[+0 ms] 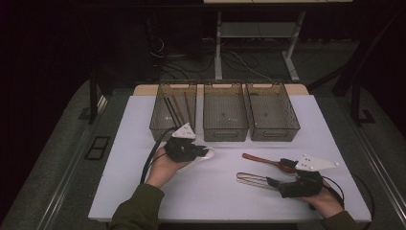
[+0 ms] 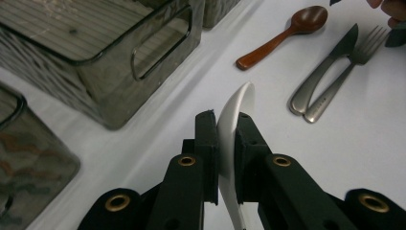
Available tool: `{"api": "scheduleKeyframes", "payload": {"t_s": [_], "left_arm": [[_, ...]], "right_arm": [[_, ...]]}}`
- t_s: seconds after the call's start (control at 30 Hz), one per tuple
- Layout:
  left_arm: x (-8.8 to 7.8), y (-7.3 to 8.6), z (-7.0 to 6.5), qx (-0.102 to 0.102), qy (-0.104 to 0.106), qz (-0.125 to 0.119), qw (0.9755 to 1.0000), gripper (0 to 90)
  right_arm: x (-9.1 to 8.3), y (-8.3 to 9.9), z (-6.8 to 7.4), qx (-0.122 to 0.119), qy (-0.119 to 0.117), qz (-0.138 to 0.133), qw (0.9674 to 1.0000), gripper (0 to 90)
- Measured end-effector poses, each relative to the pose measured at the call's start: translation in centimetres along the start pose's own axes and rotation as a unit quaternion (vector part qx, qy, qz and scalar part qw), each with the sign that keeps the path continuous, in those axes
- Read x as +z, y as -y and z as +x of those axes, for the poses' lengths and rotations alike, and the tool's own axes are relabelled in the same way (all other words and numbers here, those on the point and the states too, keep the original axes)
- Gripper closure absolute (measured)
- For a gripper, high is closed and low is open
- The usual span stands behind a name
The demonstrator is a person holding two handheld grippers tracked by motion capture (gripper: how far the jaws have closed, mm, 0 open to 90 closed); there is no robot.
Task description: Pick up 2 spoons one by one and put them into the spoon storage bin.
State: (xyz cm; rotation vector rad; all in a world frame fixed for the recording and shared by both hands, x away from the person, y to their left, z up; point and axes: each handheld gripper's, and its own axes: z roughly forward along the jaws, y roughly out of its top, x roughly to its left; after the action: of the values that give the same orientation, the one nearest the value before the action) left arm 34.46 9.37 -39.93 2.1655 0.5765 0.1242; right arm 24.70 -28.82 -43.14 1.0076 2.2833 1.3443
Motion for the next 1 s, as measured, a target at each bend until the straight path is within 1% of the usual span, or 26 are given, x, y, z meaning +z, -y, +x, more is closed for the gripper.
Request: {"api": "scheduleKeyframes", "payload": {"t_s": [0.23, 0.37, 0.47, 0.5, 0.57, 0.7, 0.73, 0.77, 0.93, 1.0], "left_arm": [[0.6, -2.1, 0.4, 0.007, -0.001, -0.010, 0.9999, 82.3], [1.0, -3.3, 0.7, 0.011, -0.005, -0.007, 0.9999, 82.3], [1.2, -4.3, 0.9, 0.013, -0.005, -0.011, 0.9998, 82.4], [1.3, -4.6, 0.9, 0.010, -0.004, -0.013, 0.9999, 82.4], [1.4, -5.4, 1.2, 0.018, -0.006, -0.013, 0.9997, 82.3], [1.7, -6.6, 1.6, 0.020, -0.008, -0.019, 0.9996, 82.4], [1.7, -7.0, 1.8, 0.024, -0.010, -0.016, 0.9995, 82.3], [1.8, -7.2, 2.0, 0.019, -0.011, -0.021, 0.9995, 82.3], [2.3, -8.5, 2.8, 0.022, -0.019, -0.018, 0.9994, 82.3], [2.6, -9.0, 3.3, 0.016, -0.021, -0.018, 0.9995, 82.4]], "right_arm": [[-0.2, 0.0, -0.1, 0.000, 0.004, -0.005, 1.0000, 12.1], [-0.2, 0.0, 0.0, -0.001, 0.004, -0.004, 1.0000, 12.1], [-0.2, 0.0, 0.0, -0.001, 0.004, -0.004, 1.0000, 12.1], [-0.2, 0.0, 0.0, -0.001, 0.004, -0.003, 1.0000, 12.1], [-0.2, 0.0, 0.0, -0.001, 0.005, -0.003, 1.0000, 12.1], [-0.1, -0.1, 0.1, -0.002, 0.004, -0.003, 1.0000, 12.1], [-0.1, -0.1, 0.1, -0.003, 0.003, -0.003, 1.0000, 12.1], [0.0, 0.0, 0.1, -0.002, 0.003, -0.003, 1.0000, 12.1], [0.0, 0.0, 0.2, -0.002, 0.001, -0.002, 1.0000, 12.1], [0.0, 0.0, 0.2, -0.004, 0.001, -0.002, 1.0000, 12.1]]}}
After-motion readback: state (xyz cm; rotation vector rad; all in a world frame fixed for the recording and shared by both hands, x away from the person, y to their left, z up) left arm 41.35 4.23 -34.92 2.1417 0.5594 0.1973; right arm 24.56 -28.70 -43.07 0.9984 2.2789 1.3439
